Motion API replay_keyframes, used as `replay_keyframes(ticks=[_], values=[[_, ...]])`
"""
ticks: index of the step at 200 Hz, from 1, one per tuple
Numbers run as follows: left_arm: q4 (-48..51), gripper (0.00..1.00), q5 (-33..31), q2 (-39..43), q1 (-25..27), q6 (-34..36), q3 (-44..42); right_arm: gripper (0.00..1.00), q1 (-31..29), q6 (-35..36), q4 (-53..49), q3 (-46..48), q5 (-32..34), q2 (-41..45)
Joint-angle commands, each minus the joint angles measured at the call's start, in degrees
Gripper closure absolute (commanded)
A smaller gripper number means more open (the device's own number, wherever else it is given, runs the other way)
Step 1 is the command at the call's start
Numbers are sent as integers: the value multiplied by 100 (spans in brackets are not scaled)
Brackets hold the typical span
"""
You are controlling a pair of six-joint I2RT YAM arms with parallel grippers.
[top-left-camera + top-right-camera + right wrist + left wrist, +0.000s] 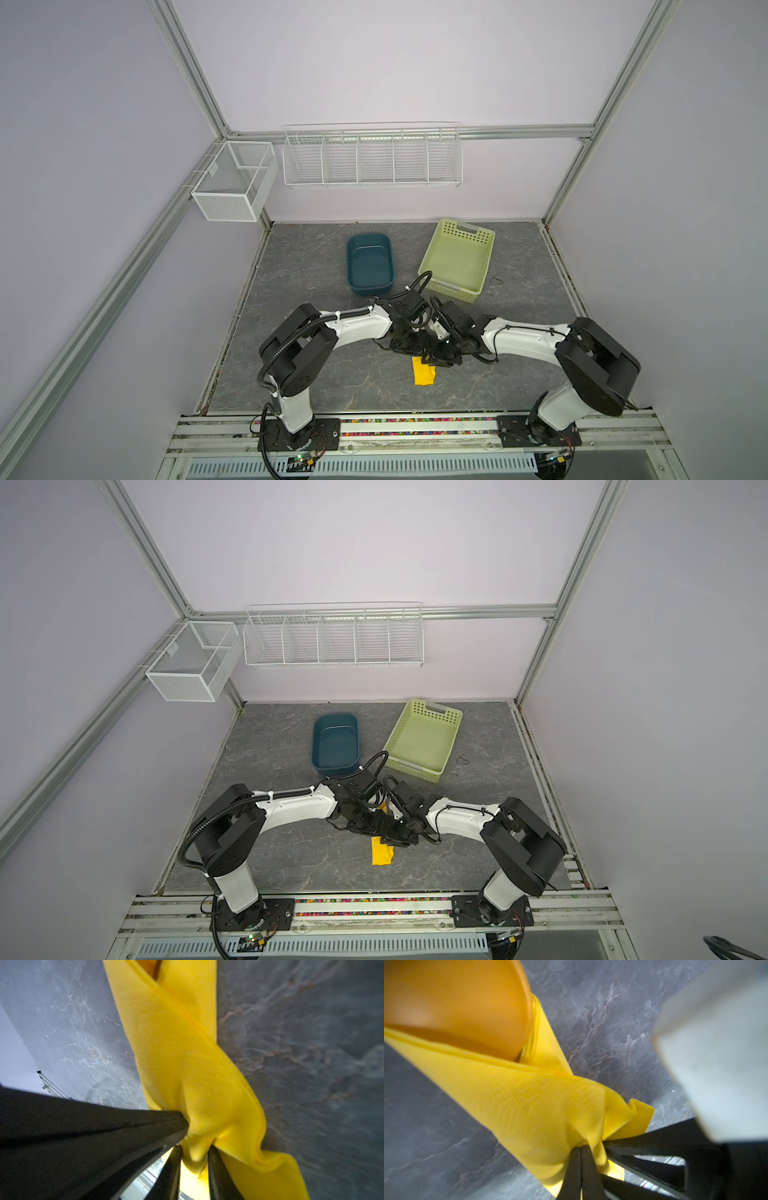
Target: Place the utensils on the paper napkin and roll it up
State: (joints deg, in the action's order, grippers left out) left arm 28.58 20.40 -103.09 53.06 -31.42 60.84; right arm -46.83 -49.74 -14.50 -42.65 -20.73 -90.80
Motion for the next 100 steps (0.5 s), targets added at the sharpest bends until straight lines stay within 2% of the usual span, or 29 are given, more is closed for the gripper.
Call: replay_keyframes(ticks=[1, 53, 100], values=[[69, 98, -240, -173, 41, -19, -178, 77, -28, -81, 141, 187, 50, -212], [60, 96, -429, 244, -3, -136, -143, 87, -12, -120, 226, 334, 104, -228], [58, 92, -768, 1089, -177, -303, -242, 90, 58, -112, 263, 432, 101, -144]])
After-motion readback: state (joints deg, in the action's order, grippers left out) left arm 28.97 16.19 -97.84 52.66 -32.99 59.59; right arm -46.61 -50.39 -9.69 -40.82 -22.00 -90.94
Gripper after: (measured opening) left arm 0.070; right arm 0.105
